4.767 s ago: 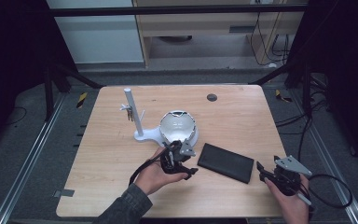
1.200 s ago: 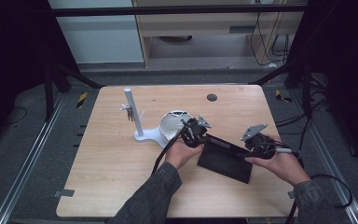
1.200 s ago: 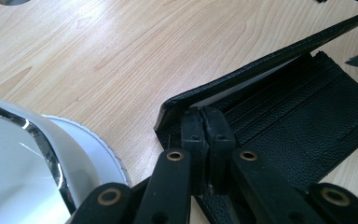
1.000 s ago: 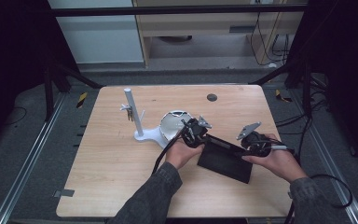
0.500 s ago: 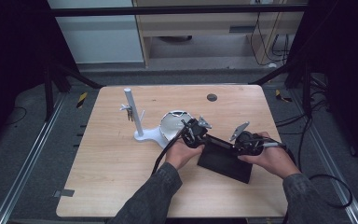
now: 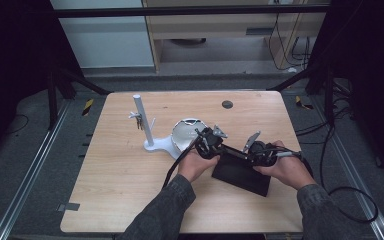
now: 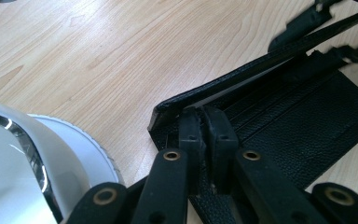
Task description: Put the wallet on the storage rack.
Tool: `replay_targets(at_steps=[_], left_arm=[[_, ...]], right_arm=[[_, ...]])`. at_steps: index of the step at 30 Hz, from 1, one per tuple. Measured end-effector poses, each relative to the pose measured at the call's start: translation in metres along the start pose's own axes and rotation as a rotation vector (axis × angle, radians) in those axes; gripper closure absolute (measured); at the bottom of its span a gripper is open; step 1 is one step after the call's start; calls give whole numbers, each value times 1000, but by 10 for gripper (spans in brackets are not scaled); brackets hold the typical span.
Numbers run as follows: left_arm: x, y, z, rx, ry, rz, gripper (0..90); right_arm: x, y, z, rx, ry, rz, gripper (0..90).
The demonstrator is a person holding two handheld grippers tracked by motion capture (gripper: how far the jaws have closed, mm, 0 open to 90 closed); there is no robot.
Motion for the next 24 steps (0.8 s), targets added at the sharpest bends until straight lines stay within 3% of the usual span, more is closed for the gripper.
replay_targets(at_steps=[2,6,11,16,19,24], left_arm=[[-1,0,-5,-2,11,6,819],[-5,-2,-24,-30,59,9,658],[-7,-5,-54,-84,104,38,440],[-7,-8,-75,-121,93,63,188],[-4,-9,-85,-139,97,72,116],[0,-13,-94,-146,105,53,87]], right_arm=[[1,1,0,-5,-11,-22,837],[3,-3,-5,-26,-19,-62,847],[5,-10,-15,-84,-27,-50,849],[5,-16,-34,-172,-34,-26,851],[3,-16,-47,-226,-46,-14,851],[-3,-16,-70,-321,-59,15,852]])
Point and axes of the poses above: each handheld gripper's, and its own axes: z roughly forward along the jaws, y roughly out of its top, x roughly to its left, the point moved 4 cm from there along z, roughly forward along the jaws, and after that the axes turned 10 degrees about z, right-handed, at the moved point
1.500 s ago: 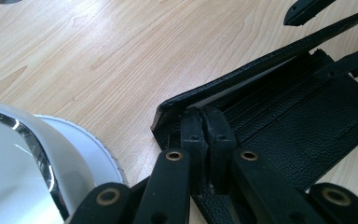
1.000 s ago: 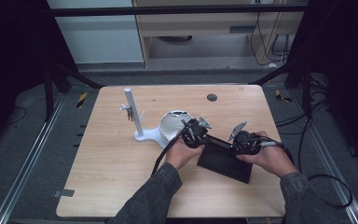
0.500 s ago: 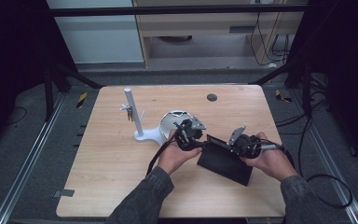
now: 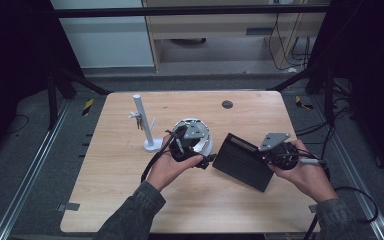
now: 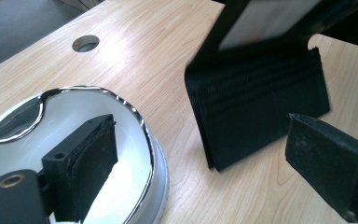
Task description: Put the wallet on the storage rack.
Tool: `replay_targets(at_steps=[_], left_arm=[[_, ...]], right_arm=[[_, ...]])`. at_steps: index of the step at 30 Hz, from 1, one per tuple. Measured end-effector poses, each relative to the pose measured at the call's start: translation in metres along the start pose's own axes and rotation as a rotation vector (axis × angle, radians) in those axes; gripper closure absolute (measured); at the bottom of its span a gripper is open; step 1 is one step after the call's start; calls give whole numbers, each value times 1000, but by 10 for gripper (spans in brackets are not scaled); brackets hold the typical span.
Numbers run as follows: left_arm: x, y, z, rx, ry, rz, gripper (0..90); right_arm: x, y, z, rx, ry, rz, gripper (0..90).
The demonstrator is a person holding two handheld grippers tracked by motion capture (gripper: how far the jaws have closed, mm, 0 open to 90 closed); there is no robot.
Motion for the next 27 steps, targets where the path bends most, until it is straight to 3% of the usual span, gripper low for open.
replay_targets(at_steps=[6,15,27], left_arm=[[2,0,-8,-9,1,5,76],[9,-3,-17,1,-6,10,64],[9,-1,-24,-16,-33,35,65]], right_arm=[[-6,7,-16,-82,-14,24,851],[-13,13,-28,-190,-24,70,851],[-5,22,-26,-266,-18,86,852]])
Point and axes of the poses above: each handheld gripper's, and its own axes: z roughly forward along the jaws, y roughly out of its top, x roughly to its left, the point moved 4 cm from there along z, roughly forward along the jaws, and after that the axes turned 10 degrees about z, right-handed, at the moved point
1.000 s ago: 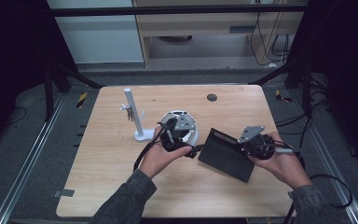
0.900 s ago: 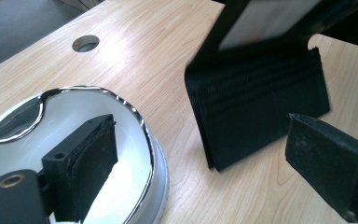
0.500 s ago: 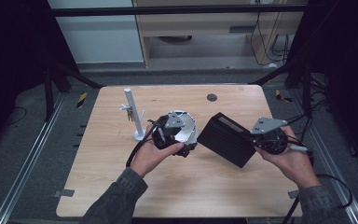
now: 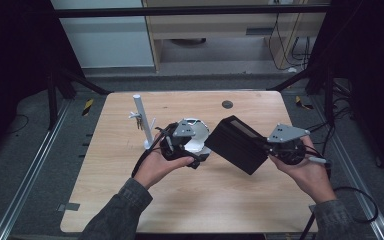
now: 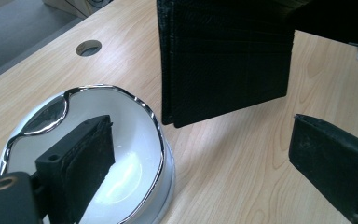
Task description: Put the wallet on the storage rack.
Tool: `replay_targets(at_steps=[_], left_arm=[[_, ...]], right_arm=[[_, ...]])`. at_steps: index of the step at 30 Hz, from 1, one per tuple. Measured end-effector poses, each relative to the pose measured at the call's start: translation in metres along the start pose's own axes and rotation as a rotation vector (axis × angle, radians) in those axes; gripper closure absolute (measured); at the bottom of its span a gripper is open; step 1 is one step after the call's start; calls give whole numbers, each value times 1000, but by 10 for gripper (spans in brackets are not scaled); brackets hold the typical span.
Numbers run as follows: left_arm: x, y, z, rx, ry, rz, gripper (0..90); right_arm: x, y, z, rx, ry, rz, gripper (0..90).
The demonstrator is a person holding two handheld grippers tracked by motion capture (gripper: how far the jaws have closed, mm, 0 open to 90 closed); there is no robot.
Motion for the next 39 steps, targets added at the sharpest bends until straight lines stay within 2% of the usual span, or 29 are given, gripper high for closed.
replay_targets(at_steps=[7,11,18,25,31,35,39], left_arm=[[4,4,-4,-24,-14,16,65],[8,5,-5,-49,-23,-6,66],[15,13,-1,-49,-32,-1,67],[24,22,12,-72,-66,-52,88],[22,25,23,-42,-103,-23,107],[23,29,29,-46,-112,-29,136],[25,32,33,-66,-146,-61,205]], right_arm=[[6,7,1,-50,12,6,852],[12,14,1,-74,22,4,852],[16,24,0,-110,42,9,852],[16,29,-4,-129,54,9,852],[15,29,-7,-138,60,10,852],[13,28,-9,-146,62,12,852],[12,27,-9,-149,66,14,852]])
Point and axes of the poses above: each handheld gripper's, and its own axes: z roughly forward along the jaws, y roughly out of its top, x roughly to its left, the point moved 4 cm from there along z, roughly forward along the jaws, and after that the axes turned 10 degrees about z, right-handed, at the moved point
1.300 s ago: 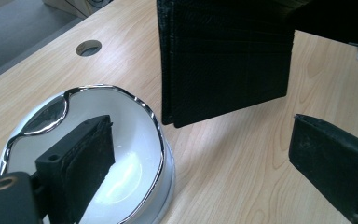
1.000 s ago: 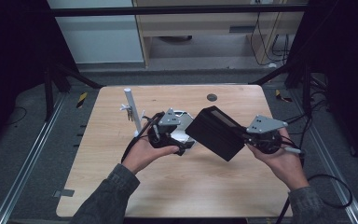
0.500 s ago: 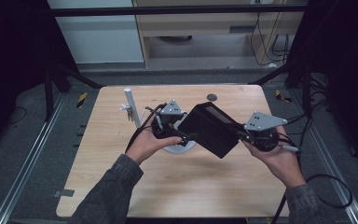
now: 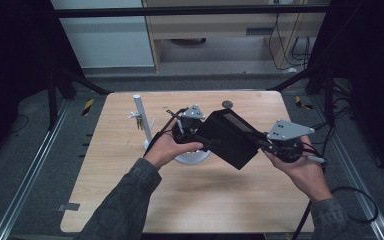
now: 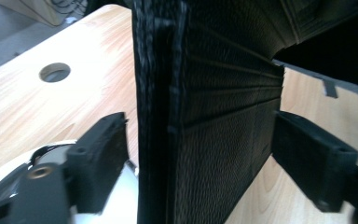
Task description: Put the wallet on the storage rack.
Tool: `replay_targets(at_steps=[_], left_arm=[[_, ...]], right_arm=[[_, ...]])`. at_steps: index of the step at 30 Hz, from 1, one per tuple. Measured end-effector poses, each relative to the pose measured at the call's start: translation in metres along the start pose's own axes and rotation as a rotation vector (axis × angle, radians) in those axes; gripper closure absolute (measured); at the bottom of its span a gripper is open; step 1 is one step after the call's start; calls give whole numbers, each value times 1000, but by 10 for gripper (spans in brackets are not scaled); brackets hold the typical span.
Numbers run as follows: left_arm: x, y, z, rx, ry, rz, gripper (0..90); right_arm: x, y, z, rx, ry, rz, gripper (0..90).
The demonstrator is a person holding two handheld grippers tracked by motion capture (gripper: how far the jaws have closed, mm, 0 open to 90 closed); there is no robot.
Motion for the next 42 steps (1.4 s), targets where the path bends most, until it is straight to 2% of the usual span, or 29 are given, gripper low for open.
replay_targets(at_steps=[1,3,4,7,10,13,15,17,23,25,28,30,31,34,35,37,39,41,42], left_arm=[[1,0,1,3,-10,-10,249],[1,1,2,27,-33,-1,390],[1,1,2,36,-36,7,516],[0,2,-2,66,-63,12,660],[-2,7,-11,41,-73,-10,786],[-7,11,-18,95,-52,31,795],[-8,14,-20,105,-29,33,797],[-9,19,-24,117,-5,43,799],[-2,35,-41,158,76,60,800],[0,39,-48,161,88,64,800],[4,41,-59,179,114,72,800],[7,42,-67,175,113,63,800],[8,42,-70,174,114,62,800],[13,45,-81,168,131,53,799],[15,46,-85,175,137,54,799],[18,46,-92,185,151,51,799],[20,47,-99,199,161,54,799],[22,48,-108,205,170,52,798],[23,49,-110,207,174,51,798]], right_arm=[[0,-1,1,0,1,-2,852],[0,-3,2,8,4,-7,851],[1,-5,4,13,6,-7,851],[1,-11,8,23,9,-13,848],[2,-19,12,32,-3,-25,840],[3,-25,16,23,-4,-20,835],[6,-28,18,23,1,-17,812],[8,-29,20,23,1,-18,753],[17,-40,26,60,17,15,402],[21,-50,28,56,-2,33,296],[24,-68,34,87,-16,102,167],[24,-83,40,105,-61,150,122],[24,-90,43,111,-78,185,109],[24,-107,51,118,-130,250,96],[23,-115,54,114,-150,304,92],[21,-127,61,140,-180,333,89],[16,-133,63,184,-229,321,82],[12,-138,64,191,-247,379,78],[11,-142,64,200,-259,391,75]])
Point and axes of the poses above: each handheld gripper's, and its own axes: z roughly forward along the jaws, y roughly out of its top, x roughly to its left, the point moved 4 cm from there along z, roughly forward along the jaws, and after that the axes turned 10 degrees about z, right-handed, at the moved point
